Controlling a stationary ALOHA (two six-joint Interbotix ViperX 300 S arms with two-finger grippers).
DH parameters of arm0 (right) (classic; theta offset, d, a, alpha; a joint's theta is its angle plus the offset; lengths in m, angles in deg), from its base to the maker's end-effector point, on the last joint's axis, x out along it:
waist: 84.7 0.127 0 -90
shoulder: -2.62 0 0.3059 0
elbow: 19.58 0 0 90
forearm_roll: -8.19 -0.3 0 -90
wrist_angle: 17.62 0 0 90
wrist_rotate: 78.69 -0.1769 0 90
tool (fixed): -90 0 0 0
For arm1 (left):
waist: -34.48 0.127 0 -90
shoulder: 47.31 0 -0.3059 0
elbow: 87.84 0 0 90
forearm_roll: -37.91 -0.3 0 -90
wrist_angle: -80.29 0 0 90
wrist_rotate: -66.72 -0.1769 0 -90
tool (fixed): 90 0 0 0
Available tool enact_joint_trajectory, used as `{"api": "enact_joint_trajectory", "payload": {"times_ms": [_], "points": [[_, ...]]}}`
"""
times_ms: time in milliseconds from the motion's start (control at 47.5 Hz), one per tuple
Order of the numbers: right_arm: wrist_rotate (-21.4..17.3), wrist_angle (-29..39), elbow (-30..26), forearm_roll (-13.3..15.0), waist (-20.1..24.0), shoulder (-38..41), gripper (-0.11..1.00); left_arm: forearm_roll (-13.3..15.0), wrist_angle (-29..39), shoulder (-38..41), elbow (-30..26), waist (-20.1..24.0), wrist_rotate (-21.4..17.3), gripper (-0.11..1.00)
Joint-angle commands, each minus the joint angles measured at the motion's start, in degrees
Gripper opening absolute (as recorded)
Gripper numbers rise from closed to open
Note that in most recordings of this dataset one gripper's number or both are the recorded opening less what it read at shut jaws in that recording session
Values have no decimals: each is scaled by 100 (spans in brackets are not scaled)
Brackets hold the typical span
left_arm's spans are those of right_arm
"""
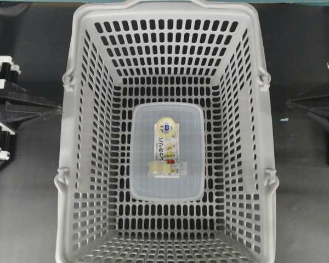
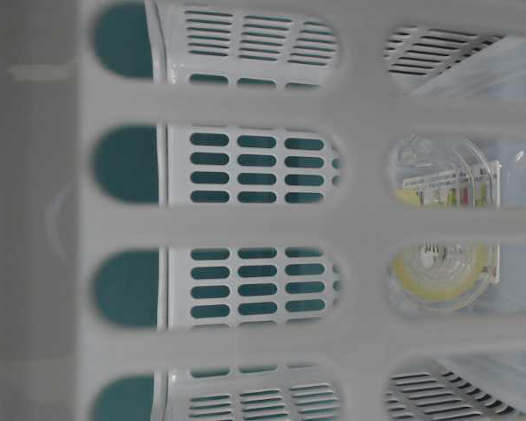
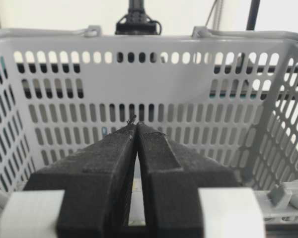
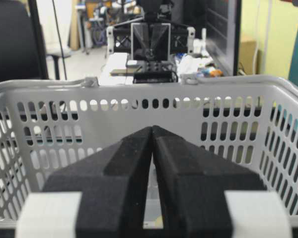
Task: Pick up the tape dispenser from the shopping basket with the left arm.
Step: 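Move the left gripper over the basket toward the clear tape dispenser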
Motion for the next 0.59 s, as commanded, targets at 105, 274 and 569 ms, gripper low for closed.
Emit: {"api": "enact_joint_trajectory", "payload": {"times_ms": [105,274,569], "points": [[-35,290,-193,-62,-53,88,0,-246,826,334,-853,-9,334,0],[-26,1028,-422,-53,-44,167,0,-246,1995,923,-1635,-141,369,0],[9,1494,-554,-62,-18,229,3,-246,3797,2338,-3129,-457,378,0]]}}
